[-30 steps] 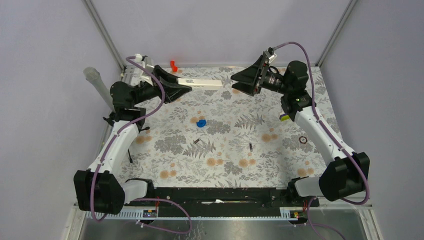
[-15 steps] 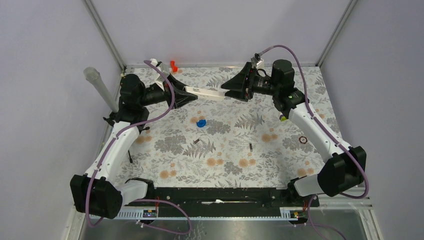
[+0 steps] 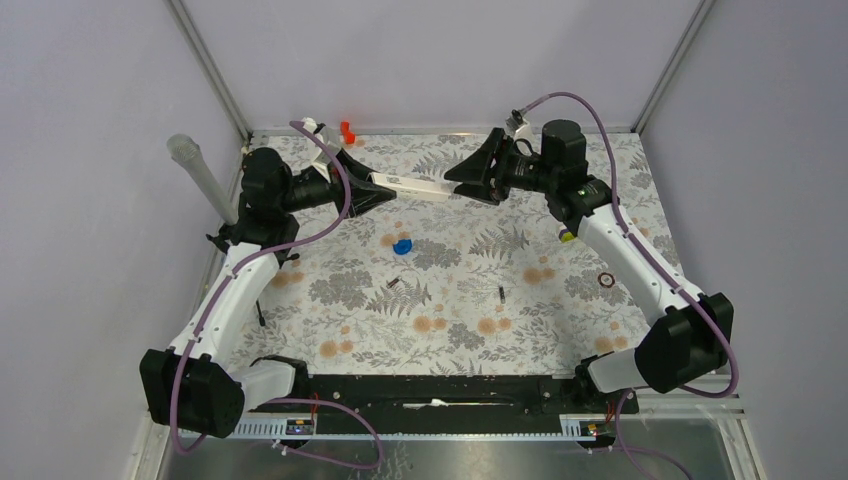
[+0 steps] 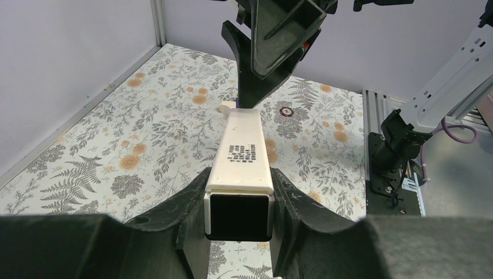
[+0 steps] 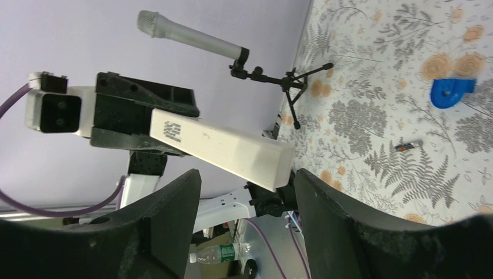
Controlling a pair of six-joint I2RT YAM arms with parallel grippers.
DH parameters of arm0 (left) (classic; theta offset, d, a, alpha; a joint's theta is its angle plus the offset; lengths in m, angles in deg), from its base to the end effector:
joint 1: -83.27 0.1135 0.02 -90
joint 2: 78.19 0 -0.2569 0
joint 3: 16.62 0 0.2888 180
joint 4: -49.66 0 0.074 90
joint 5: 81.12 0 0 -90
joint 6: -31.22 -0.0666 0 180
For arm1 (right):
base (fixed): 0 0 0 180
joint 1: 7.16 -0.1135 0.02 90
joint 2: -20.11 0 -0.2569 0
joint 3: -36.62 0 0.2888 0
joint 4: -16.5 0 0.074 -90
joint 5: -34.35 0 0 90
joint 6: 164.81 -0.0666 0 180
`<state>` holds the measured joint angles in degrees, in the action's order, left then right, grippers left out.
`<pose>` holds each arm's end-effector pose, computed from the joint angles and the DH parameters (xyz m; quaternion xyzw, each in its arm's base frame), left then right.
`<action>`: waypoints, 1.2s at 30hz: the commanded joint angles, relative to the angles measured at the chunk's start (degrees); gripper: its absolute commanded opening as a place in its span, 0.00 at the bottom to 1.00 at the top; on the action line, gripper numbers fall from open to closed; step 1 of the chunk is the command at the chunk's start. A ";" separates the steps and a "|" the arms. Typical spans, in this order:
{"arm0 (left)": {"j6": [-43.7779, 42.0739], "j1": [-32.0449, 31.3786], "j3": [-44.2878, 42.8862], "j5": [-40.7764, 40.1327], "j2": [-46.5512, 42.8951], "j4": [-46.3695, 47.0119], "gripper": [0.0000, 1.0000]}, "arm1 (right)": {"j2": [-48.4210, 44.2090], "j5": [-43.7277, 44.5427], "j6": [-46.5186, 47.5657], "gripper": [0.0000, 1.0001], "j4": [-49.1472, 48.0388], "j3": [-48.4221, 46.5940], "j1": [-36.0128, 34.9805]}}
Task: Load the batteries into the remote control
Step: Remove the battery cover from the remote control.
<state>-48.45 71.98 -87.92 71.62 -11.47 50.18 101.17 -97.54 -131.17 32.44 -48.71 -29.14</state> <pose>0.2928 -0.1188 0.3818 0.3889 0.5730 -0.4633 0.5529 0.3442 0.1869 0.3638 -0.0017 0.7585 0.5874 0.2822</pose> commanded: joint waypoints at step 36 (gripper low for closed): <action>1.84 -0.75 -2.74 -0.78 -1.57 7.08 0.00 | 2.09 -7.86 -6.13 0.47 -10.04 0.37 -1.51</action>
<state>-46.53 71.43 -88.17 71.18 -11.49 53.29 103.44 -102.68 -135.72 25.97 -48.10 -30.10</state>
